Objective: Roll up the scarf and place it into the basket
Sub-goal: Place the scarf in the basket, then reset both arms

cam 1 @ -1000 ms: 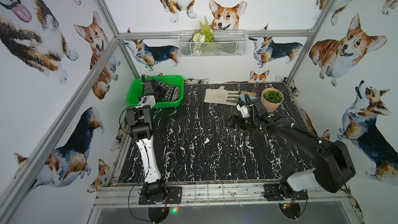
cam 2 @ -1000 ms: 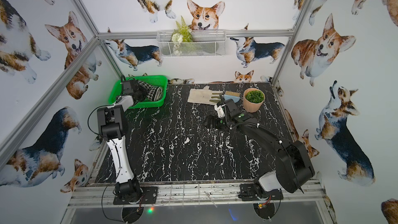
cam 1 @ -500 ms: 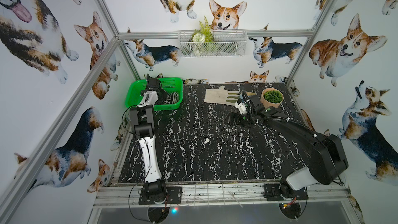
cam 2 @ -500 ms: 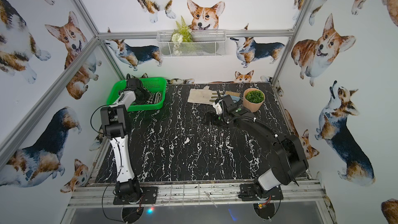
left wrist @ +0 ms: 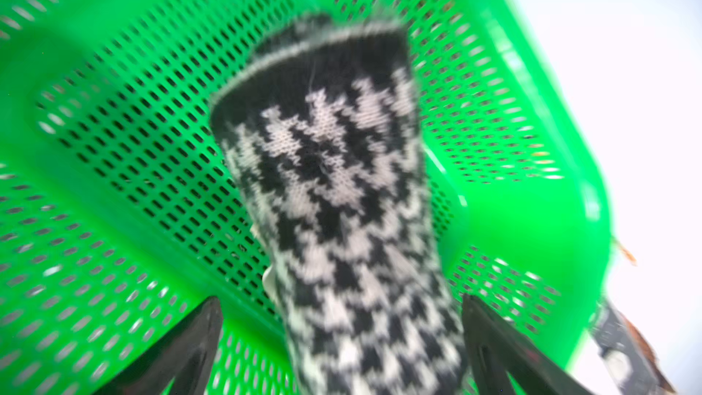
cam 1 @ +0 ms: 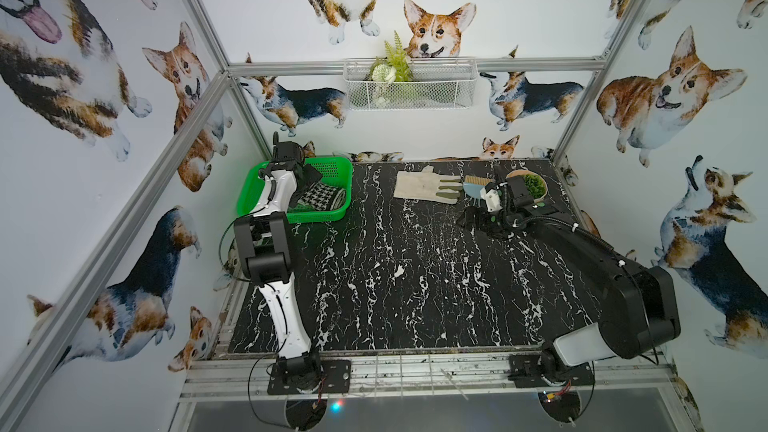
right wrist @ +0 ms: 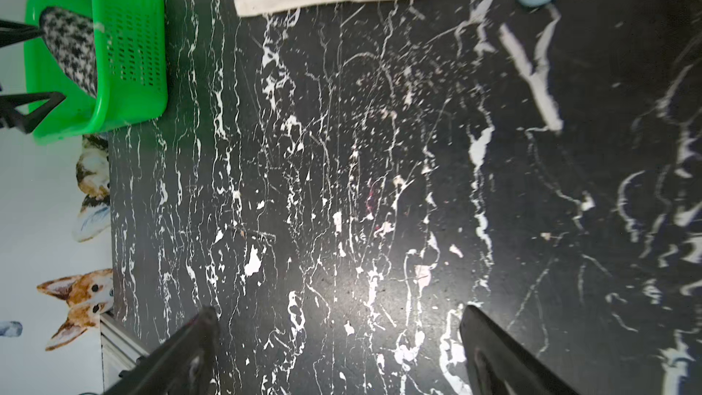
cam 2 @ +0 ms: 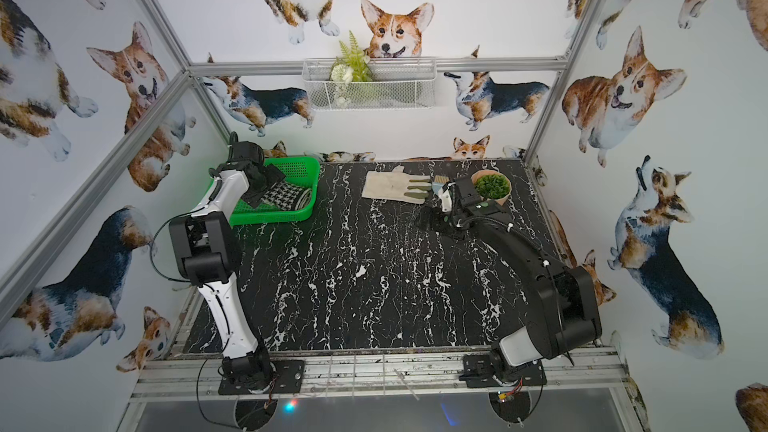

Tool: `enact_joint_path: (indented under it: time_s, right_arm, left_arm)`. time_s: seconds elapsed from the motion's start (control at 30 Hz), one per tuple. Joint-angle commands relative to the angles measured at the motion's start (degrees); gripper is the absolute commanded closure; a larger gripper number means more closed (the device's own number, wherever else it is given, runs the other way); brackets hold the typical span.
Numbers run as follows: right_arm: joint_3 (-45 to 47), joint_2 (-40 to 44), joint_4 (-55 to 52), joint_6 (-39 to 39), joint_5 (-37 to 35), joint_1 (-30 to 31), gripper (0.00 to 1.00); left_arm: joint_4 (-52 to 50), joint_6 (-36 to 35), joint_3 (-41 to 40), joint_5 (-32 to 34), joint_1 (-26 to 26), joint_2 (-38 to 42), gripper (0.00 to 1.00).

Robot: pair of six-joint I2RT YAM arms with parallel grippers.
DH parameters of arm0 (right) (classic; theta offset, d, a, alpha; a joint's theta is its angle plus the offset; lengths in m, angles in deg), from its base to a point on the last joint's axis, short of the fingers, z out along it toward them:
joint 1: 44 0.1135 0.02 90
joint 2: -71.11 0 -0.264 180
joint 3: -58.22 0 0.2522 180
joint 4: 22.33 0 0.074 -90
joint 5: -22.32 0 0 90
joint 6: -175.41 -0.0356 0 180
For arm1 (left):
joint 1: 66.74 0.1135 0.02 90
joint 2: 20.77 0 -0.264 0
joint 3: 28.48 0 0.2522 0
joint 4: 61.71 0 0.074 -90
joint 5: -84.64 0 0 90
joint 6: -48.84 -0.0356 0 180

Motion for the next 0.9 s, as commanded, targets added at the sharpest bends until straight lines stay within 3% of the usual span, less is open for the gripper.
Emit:
enact_joint_path:
  time_s: [0.0, 0.13, 0.2, 0.3, 0.43, 0.53, 0.63, 0.73, 0.87]
  right_arm:
    - [0.14, 1.64, 0.01, 3.64, -8.45, -1.39, 0.00]
    - [4.59, 5.37, 3.34, 4.92, -25.92, -2.68, 0.00]
    - [8.53, 7.64, 8.24, 11.44, -28.94, -3.19, 0.00]
    - [13.21, 10.17, 10.94, 13.81, -37.32, -3.92, 0.00]
    - [25.27, 15.57, 26.59, 20.73, -34.19, -6.12, 0.00]
    - [34.26, 17.91, 40.95, 23.79, -36.04, -6.81, 0.00]
    - [39.23, 17.95, 48.82, 21.95, -37.39, -8.04, 0.00]
    - [43.28, 15.06, 55.32, 21.21, -38.75, -8.61, 0.00]
    - [43.45, 12.34, 59.69, 24.66, -34.70, -9.07, 0.00]
  left_arm:
    - [2.16, -2.50, -5.74, 1.89, -0.21, 8.14, 0.00]
    - [11.34, -8.78, -25.22, 10.71, -1.89, 26.96, 0.00]
    - [16.93, -10.51, -35.98, 15.11, -2.42, 36.09, 0.00]
    - [28.21, -14.43, -52.68, 19.89, -2.74, 48.38, 0.00]
    - [37.66, -25.28, -68.85, 20.99, -3.14, 57.57, 0.00]
    - [45.64, -25.02, -78.60, 22.19, -3.26, 59.22, 0.00]
    - [69.80, -33.21, -89.93, 20.70, -6.85, 56.93, 0.00]
    - [90.59, -37.33, -94.85, 24.82, -10.01, 47.79, 0.00]
    - [104.83, -36.57, -94.14, 19.37, -9.90, 33.94, 0.00]
